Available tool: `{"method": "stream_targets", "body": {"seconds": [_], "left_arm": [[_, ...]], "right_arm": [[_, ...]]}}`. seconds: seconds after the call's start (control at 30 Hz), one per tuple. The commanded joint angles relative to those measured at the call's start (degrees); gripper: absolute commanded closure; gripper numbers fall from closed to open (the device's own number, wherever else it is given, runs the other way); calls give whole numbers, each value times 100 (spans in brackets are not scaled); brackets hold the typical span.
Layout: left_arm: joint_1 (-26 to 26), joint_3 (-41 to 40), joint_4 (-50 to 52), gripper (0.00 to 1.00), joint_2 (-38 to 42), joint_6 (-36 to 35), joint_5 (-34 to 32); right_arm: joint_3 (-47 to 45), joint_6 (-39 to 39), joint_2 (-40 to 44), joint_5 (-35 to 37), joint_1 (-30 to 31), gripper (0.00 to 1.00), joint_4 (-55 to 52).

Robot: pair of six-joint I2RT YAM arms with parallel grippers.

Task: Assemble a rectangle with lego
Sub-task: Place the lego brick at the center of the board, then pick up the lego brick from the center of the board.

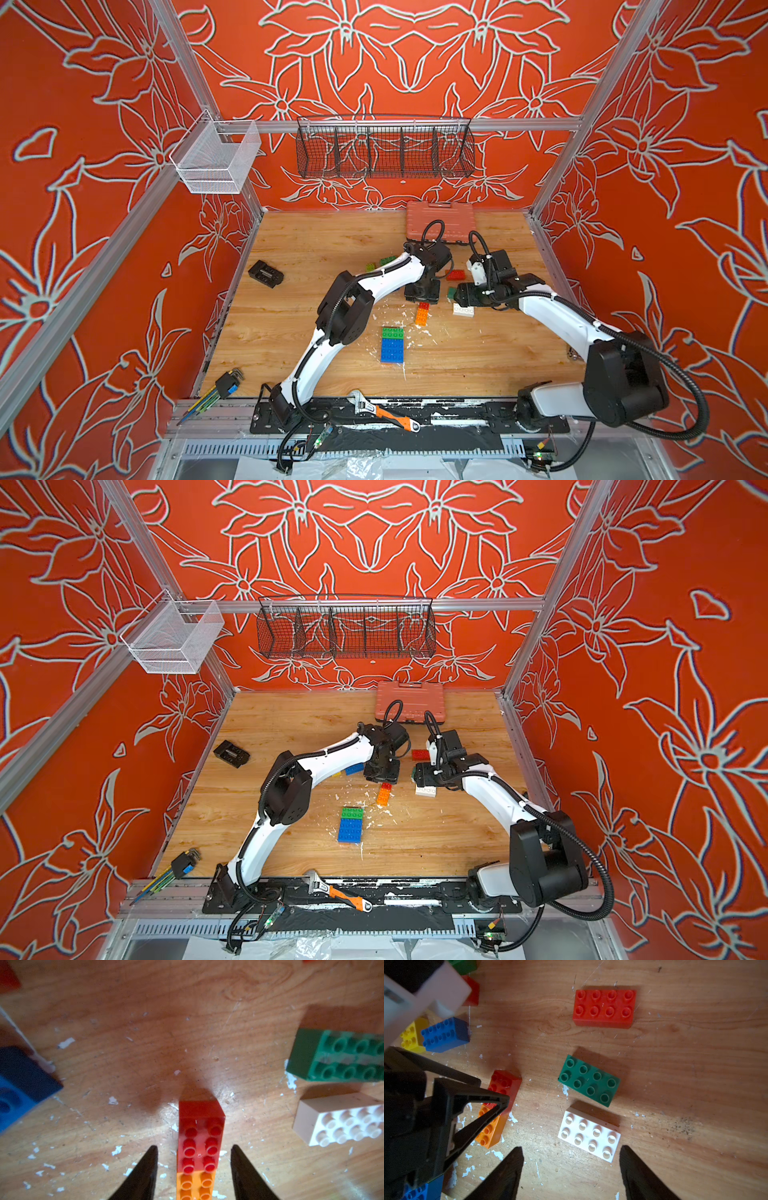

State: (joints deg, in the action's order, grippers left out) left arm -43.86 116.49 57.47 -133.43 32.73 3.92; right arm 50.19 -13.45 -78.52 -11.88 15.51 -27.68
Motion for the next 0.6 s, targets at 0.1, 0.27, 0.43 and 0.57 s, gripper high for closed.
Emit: {"method": "stream_targets", "body": {"seconds": [0.1, 0.27, 0.43, 0.57], "left_arm": [[200, -183, 373, 44, 535, -213, 73], [633, -702, 155, 48, 1177, -518, 237], [1063, -484, 265, 52, 1351, -936, 649], [1222, -358, 373, 53, 1487, -1275, 727]], "right_arm": [[524, 335, -48, 203, 40, 25, -422], [1522, 1027, -798, 162, 40, 25, -1002], [2379, 1925, -1477, -155, 31, 26, -864], [3346, 3093, -2208, -539, 27, 28, -1114]]}}
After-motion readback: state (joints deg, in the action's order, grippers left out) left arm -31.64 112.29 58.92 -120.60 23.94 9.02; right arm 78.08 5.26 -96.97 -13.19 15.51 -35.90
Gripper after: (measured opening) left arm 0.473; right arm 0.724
